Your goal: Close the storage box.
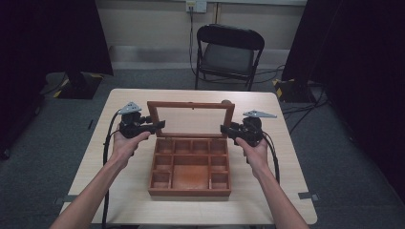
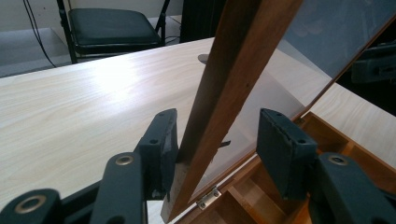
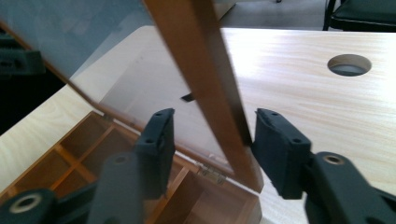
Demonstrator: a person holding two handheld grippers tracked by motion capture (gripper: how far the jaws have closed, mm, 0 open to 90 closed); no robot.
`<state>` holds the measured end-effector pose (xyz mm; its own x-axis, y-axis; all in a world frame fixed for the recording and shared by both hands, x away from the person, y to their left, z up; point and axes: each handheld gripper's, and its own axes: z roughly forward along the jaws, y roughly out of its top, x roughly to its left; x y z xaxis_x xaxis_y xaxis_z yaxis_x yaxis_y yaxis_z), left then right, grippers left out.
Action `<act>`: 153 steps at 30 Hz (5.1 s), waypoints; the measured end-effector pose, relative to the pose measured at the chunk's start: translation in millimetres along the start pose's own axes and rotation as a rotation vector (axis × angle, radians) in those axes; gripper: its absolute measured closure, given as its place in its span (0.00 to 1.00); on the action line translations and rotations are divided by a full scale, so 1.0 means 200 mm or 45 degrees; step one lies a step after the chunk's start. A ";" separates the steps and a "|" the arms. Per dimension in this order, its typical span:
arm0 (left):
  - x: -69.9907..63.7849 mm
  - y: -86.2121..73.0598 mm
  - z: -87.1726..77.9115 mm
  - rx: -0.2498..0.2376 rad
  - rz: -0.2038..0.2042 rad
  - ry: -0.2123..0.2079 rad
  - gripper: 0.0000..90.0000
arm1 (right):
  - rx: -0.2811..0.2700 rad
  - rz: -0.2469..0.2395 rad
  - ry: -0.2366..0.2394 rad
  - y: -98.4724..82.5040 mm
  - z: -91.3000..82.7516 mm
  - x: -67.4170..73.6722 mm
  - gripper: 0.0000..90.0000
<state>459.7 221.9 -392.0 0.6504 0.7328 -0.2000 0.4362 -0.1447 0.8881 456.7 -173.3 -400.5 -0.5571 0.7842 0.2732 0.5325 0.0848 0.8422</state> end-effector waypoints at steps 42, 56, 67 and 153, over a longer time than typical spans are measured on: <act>-0.10 -0.07 -0.10 0.051 0.027 -0.064 0.31 | 0.059 -0.008 -0.082 -0.11 -0.18 -0.03 0.35; -0.13 -0.08 -0.13 0.043 0.033 -0.063 0.30 | 0.023 0.026 -0.111 -0.06 -0.25 -0.09 0.35; -0.16 -0.15 -0.15 0.115 0.066 -0.061 0.18 | -0.054 -0.063 0.052 0.12 -0.32 0.04 0.41; -0.06 -0.31 -0.26 0.175 0.064 0.025 0.21 | 0.436 -0.281 0.667 0.13 -0.04 0.56 0.90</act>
<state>393.2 257.2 -423.4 0.6615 0.7353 -0.1475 0.4855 -0.2699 0.8315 403.3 -89.2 -344.5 -0.8662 0.3312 0.3741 0.4950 0.4676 0.7323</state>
